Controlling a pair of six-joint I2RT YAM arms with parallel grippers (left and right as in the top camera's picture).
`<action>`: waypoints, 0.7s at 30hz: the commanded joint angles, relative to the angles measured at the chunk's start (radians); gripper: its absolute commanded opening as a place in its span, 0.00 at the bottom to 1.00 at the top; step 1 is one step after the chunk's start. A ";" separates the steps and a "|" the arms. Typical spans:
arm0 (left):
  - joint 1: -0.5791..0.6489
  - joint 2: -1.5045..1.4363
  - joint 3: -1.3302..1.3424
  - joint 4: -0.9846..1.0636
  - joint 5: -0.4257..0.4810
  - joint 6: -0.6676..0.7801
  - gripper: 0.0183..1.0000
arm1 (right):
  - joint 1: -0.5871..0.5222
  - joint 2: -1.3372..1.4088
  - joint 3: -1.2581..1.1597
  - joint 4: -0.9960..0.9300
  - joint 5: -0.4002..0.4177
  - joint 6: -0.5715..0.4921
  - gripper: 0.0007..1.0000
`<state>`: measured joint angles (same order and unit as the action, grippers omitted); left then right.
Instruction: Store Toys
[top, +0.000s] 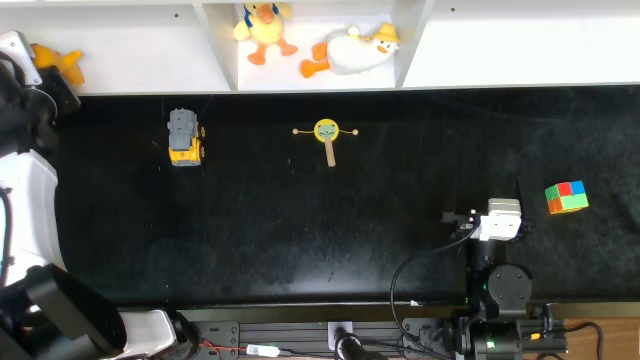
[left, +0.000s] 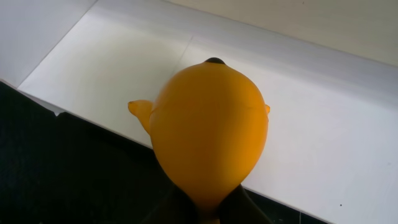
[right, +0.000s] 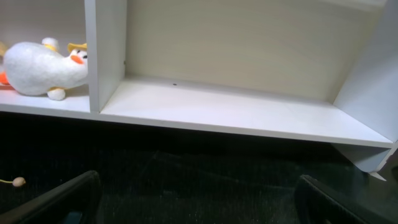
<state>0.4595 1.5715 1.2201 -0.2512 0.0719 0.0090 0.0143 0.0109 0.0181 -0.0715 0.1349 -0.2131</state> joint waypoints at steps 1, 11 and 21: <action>-0.002 0.013 0.031 0.011 0.038 -0.014 0.09 | -0.002 -0.006 -0.013 0.006 -0.005 0.003 1.00; -0.008 0.067 0.031 0.051 0.067 -0.014 0.11 | -0.002 -0.006 -0.013 0.006 -0.005 0.003 1.00; -0.010 0.076 0.031 0.096 0.061 -0.006 0.25 | -0.002 -0.006 -0.014 0.006 -0.005 0.003 1.00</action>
<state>0.4576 1.6314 1.2308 -0.1638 0.1200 0.0017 0.0143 0.0109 0.0181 -0.0715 0.1349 -0.2134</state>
